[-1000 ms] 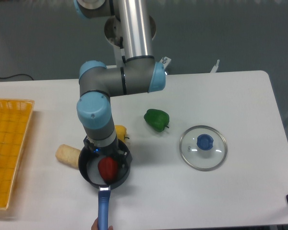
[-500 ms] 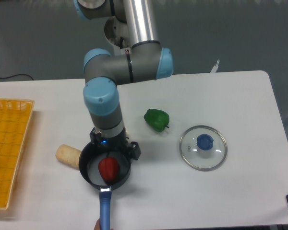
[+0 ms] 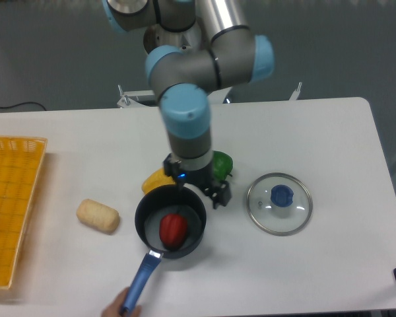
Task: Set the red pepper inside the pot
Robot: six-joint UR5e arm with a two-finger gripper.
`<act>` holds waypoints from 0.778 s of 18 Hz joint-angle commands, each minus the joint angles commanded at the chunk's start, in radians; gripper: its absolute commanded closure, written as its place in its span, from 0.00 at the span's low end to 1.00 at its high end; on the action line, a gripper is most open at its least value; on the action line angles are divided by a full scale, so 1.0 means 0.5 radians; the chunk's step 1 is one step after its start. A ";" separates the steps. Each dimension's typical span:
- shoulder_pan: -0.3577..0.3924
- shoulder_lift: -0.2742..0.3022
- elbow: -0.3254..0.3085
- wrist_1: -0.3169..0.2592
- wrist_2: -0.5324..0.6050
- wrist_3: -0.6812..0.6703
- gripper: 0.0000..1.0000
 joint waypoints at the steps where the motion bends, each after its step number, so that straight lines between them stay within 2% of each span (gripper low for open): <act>1: 0.031 0.000 0.006 0.000 0.000 0.012 0.00; 5: 0.153 0.000 0.018 -0.003 -0.024 0.031 0.00; 6: 0.181 0.000 0.022 -0.003 -0.061 0.104 0.00; 9: 0.270 0.000 0.019 -0.021 -0.101 0.560 0.00; 11: 0.328 0.000 0.018 -0.080 -0.101 0.840 0.00; 14: 0.362 -0.012 0.015 -0.092 -0.089 1.116 0.00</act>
